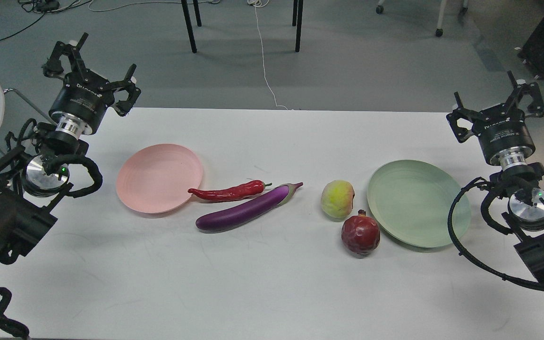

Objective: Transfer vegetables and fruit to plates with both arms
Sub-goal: 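Raise the right arm and move the right gripper over the table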

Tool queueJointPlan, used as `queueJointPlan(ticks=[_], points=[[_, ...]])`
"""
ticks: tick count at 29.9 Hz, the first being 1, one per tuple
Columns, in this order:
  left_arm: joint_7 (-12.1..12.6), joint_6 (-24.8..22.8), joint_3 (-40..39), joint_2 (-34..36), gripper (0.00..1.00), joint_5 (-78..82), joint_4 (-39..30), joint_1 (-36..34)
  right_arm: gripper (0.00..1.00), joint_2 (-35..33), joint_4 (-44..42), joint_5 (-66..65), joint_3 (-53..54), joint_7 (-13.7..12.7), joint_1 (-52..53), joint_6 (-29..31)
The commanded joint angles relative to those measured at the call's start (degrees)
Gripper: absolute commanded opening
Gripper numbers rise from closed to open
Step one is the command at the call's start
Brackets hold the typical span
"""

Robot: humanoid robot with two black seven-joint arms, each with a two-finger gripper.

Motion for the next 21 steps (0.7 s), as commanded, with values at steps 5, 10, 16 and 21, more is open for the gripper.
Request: queueJointPlan(ticks=[5,10,16,21], points=[[0.2,0.0,0.6,0.0,0.98,0.1,0.3,-0.1,0.99,-2.9,1.1,-0.1,-0.8,0.1,1.1,0.0],[0.0,0.0,-0.1,1.8,0.98,0.0,0.2,-0.5,0.99,-9.8,1.9,-0.1,-10.5,0.2,9.8,0.0],[-0.2,0.0,-0.5,2.1,0.98,-0.1,0.3,-2.0,0.99,-18.9,6.8,-1.6,-33.2,0.1,26.4,0.0],[-0.1,0.0,-1.4,2.1,0.98,0.5,-0.1,-3.3,0.99,-19.6,9.4,-6.2,-55.8,0.0,42.6,0.0]])
